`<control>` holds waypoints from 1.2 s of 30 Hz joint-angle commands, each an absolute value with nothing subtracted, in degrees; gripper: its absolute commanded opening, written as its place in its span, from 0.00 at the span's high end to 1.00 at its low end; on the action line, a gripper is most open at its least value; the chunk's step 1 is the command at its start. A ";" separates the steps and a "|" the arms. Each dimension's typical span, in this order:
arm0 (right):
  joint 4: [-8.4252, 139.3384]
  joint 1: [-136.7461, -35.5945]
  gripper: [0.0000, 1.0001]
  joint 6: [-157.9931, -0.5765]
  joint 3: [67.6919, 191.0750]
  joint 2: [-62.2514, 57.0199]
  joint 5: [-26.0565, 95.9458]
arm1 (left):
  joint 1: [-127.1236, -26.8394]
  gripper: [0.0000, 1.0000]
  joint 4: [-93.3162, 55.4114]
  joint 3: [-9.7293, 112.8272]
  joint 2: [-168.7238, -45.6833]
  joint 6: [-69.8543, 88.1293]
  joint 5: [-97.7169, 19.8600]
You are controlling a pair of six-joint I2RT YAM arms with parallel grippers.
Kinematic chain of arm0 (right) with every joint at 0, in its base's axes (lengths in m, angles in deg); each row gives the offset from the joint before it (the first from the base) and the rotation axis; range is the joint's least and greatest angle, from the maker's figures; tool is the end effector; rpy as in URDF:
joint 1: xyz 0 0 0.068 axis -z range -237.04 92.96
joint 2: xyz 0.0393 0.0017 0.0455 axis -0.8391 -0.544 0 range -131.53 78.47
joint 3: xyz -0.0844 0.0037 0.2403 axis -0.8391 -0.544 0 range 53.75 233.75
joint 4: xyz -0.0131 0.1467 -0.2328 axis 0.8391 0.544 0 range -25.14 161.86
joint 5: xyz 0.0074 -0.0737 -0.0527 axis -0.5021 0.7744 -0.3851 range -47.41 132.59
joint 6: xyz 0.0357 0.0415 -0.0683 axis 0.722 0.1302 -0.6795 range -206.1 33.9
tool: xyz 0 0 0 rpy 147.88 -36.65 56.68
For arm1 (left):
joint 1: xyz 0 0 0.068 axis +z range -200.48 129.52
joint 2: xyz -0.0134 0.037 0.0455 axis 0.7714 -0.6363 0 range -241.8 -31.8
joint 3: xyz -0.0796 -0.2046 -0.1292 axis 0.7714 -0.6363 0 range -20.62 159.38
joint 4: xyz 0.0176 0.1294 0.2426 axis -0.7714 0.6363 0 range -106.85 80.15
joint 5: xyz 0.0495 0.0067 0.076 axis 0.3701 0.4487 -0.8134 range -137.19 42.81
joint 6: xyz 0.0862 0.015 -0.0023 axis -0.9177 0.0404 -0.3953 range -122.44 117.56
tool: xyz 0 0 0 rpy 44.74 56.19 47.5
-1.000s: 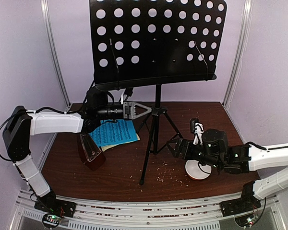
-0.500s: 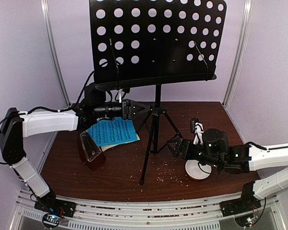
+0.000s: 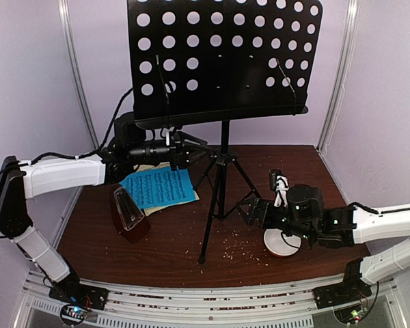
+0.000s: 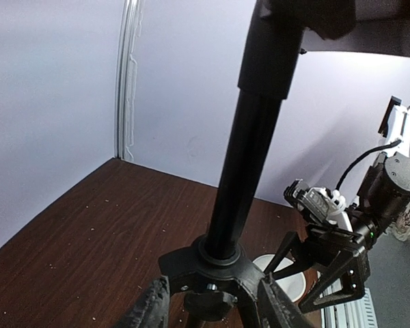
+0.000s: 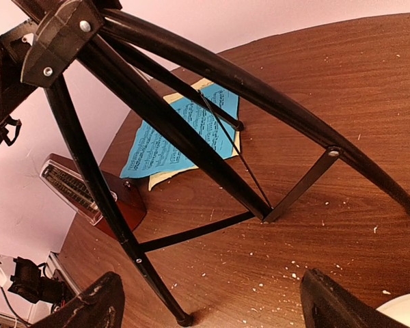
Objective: Pack up the instrument practice props
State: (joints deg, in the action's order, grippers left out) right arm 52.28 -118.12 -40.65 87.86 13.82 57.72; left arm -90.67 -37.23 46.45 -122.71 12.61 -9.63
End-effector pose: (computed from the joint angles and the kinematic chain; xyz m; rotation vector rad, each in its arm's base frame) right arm 0.1681 0.2624 0.2088 -0.0803 2.0045 1.0048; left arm 0.2912 -0.3080 0.3003 0.8969 1.5337 -1.2483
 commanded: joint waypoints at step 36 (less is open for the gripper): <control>51.18 -117.92 0.09 -40.88 90.48 10.78 57.01 | -92.58 0.92 -54.69 36.91 -126.90 51.93 -10.95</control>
State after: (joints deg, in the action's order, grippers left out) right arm 52.20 -118.12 -40.69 88.43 11.66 57.26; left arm -92.20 -48.79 41.57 -126.41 33.94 -10.92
